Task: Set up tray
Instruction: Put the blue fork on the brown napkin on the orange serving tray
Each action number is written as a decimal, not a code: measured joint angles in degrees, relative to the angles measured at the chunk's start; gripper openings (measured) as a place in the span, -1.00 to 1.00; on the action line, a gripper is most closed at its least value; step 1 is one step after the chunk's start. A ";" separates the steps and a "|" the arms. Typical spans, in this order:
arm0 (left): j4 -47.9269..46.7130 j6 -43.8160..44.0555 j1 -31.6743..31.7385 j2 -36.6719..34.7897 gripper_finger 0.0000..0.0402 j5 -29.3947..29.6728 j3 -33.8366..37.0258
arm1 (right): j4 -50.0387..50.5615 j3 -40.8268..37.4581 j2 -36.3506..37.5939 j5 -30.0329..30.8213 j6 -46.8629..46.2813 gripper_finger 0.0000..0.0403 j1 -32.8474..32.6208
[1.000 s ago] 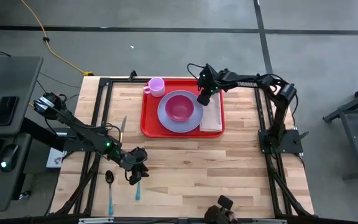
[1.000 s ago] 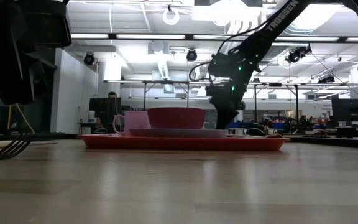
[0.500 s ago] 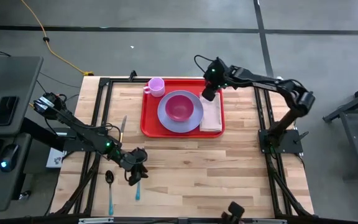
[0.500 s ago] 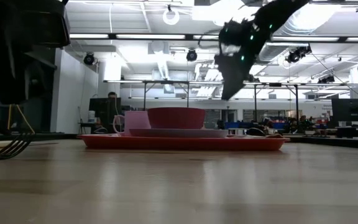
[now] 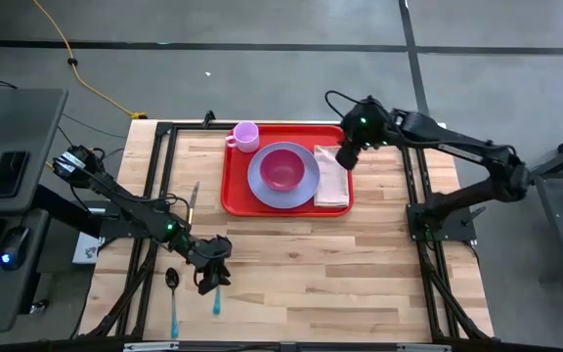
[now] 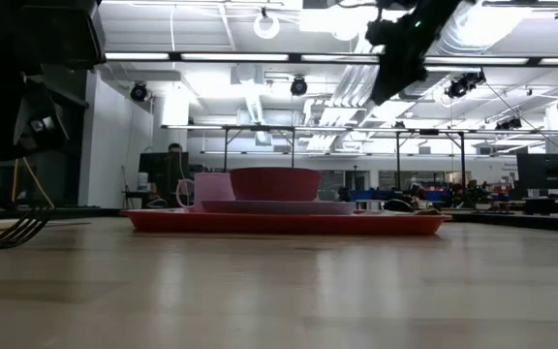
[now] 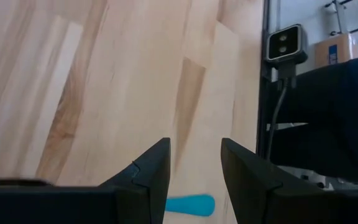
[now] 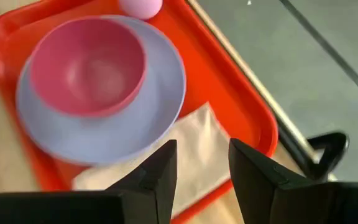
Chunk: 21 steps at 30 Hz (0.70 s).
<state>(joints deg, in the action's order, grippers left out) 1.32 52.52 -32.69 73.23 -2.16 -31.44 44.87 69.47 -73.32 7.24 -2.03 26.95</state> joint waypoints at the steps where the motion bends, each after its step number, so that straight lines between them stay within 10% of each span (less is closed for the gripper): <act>1: 0.62 -0.68 0.00 0.00 -0.14 0.01 0.00 | 1.54 0.00 0.99 0.48 -0.95 -0.39 -0.85; 21: 3.57 -6.27 0.00 0.00 -0.14 -0.36 0.00 | 15.57 0.00 18.75 16.41 -19.91 -0.39 -22.88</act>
<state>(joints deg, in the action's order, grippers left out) 4.90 46.25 -32.69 73.23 -2.52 -31.44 60.44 69.47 -54.56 23.65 -21.94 4.07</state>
